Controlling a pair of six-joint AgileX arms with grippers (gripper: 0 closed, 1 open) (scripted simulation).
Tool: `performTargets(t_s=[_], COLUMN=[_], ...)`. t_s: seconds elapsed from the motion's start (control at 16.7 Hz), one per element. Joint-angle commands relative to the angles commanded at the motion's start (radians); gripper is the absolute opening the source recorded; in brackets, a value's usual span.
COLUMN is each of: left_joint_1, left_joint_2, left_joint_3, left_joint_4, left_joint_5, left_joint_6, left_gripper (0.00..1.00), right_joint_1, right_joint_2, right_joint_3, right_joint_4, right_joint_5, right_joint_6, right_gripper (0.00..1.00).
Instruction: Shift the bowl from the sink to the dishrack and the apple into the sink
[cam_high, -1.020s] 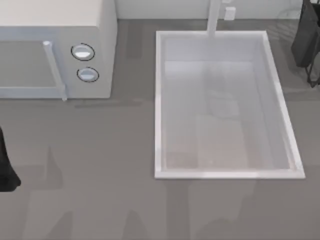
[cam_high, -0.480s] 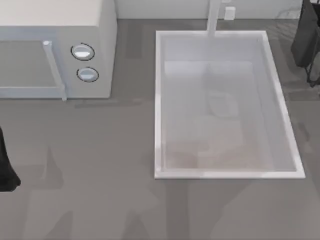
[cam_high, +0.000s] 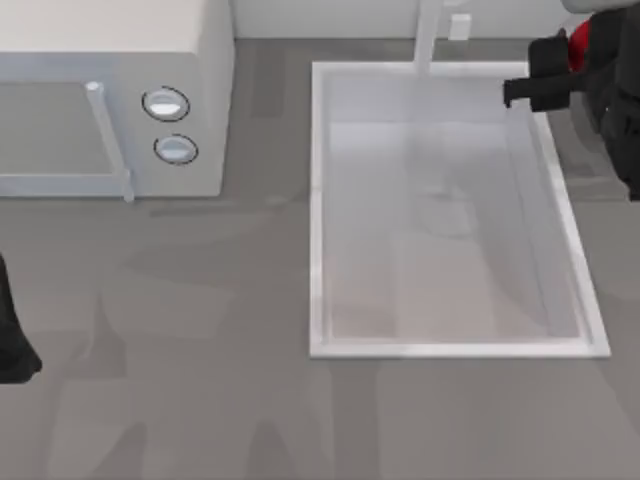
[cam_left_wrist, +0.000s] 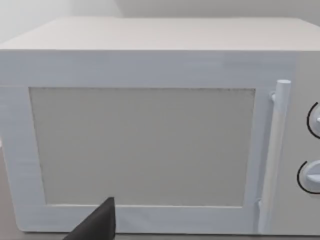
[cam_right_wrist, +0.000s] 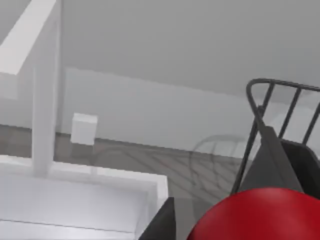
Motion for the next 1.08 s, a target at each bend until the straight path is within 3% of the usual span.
performTargets(t_s=[0.24, 0.42, 1.08], left_joint_1=[0.000, 0.000, 0.000], left_joint_2=[0.000, 0.000, 0.000], left_joint_3=[0.000, 0.000, 0.000], left_joint_4=[0.000, 0.000, 0.000], left_joint_5=[0.000, 0.000, 0.000], left_joint_6=[0.000, 0.000, 0.000], left_gripper=[1.00, 1.00, 1.00], right_joint_1=[0.180, 0.260, 0.280], right_joint_2=[0.005, 0.002, 0.074], right_joint_3=[-0.083, -0.156, -0.188], right_joint_4=[0.303, 0.426, 0.525], right_joint_5=[0.091, 0.173, 0.198], right_joint_6=[0.078, 0.106, 0.107], right_gripper=[0.00, 0.00, 0.00])
